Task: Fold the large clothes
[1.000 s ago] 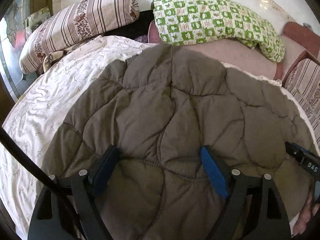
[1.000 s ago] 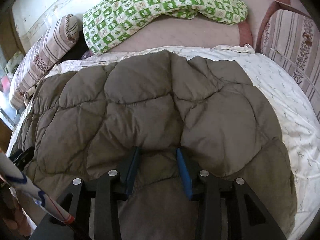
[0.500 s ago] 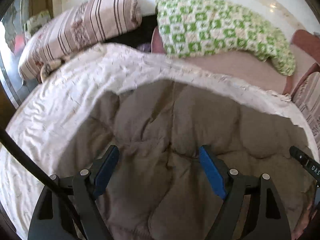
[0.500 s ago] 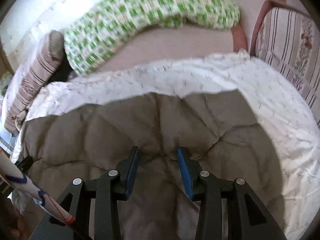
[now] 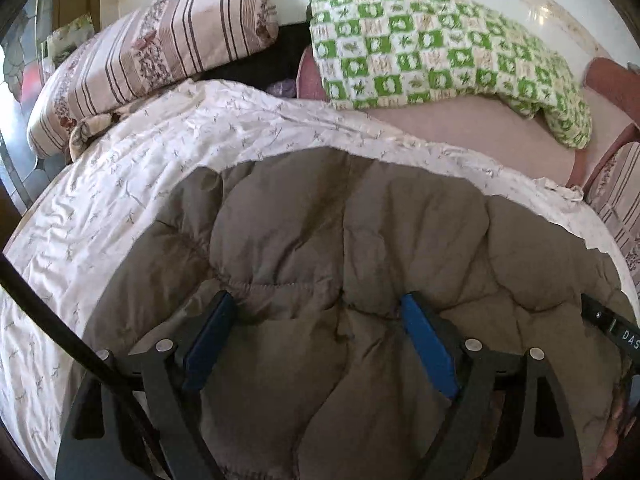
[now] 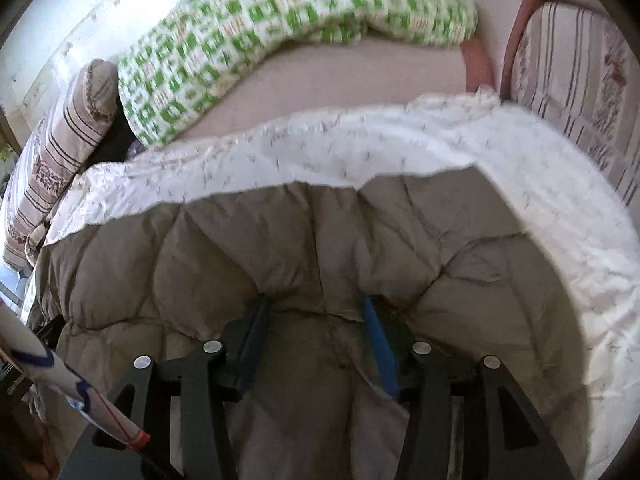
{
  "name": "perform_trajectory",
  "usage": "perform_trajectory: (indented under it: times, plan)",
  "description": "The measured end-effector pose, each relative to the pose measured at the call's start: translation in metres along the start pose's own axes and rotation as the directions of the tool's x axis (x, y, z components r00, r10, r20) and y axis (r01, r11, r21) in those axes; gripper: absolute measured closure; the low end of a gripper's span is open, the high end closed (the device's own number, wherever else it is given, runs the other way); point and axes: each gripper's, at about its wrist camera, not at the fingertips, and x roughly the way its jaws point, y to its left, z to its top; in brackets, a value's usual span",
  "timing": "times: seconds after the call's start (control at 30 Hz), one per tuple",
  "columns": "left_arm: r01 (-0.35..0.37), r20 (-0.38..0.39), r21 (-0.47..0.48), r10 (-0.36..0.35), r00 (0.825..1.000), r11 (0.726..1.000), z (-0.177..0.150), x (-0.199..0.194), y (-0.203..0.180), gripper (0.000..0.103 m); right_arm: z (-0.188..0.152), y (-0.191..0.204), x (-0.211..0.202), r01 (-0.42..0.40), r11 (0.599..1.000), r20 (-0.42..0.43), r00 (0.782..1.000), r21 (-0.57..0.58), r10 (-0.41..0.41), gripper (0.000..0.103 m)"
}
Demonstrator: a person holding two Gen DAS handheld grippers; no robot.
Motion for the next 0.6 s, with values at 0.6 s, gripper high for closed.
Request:
perform_trajectory:
  times: [0.6]
  plan:
    - [-0.094, 0.159, 0.063, 0.083, 0.984, 0.994, -0.111, -0.138, -0.002, 0.017, -0.118, 0.034, -0.133, -0.073, 0.988, 0.093, 0.992, -0.136, 0.087, 0.040]
